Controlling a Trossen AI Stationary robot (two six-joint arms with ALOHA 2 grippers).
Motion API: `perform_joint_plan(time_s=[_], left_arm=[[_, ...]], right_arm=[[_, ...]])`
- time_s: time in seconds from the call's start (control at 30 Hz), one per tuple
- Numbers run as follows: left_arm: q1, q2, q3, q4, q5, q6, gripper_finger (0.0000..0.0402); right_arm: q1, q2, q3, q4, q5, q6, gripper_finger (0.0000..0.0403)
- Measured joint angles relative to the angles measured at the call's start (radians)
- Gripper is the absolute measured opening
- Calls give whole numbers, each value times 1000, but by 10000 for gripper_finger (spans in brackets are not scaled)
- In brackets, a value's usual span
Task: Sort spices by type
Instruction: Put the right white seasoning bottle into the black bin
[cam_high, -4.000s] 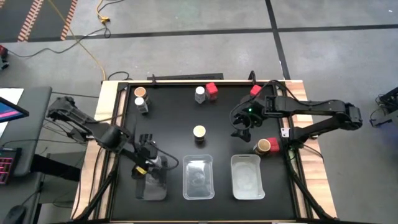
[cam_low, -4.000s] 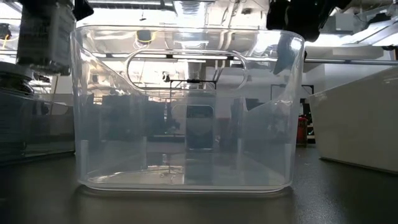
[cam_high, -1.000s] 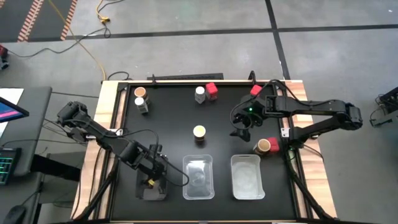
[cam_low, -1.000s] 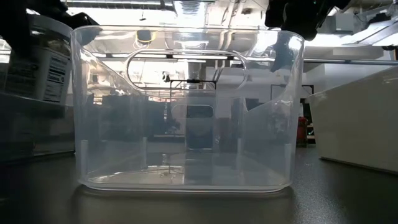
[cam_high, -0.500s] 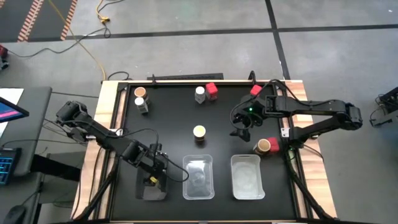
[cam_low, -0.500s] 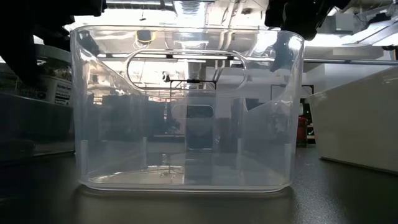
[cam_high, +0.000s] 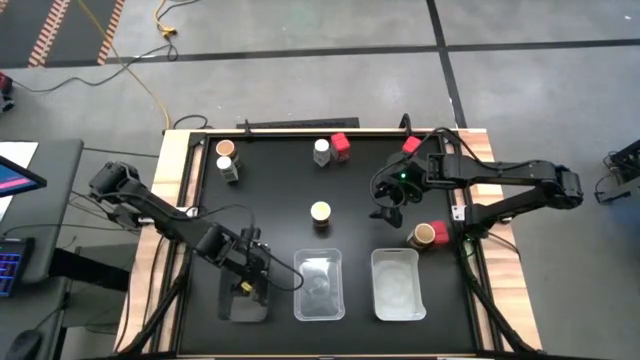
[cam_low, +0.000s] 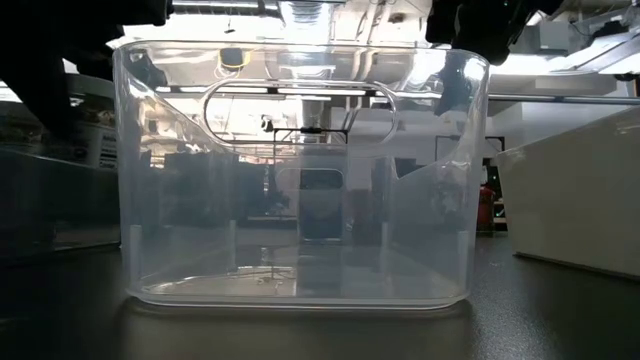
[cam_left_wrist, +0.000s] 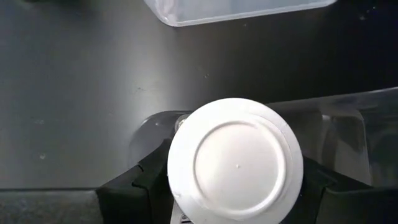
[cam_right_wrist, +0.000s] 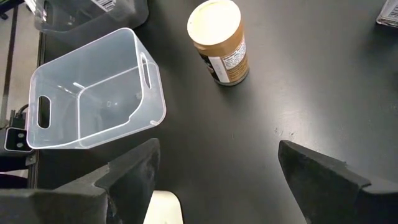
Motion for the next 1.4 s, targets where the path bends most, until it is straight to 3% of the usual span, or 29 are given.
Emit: perform_joint_plan(time_s=[0.3, 1.4], left_arm=[[5, -82, -67, 63, -3, -26, 204], [8, -80, -68, 79, -12, -3, 204]], right_arm=[[0, 0, 0, 11, 0, -1, 353], [0, 0, 0, 64, 0, -2, 353]])
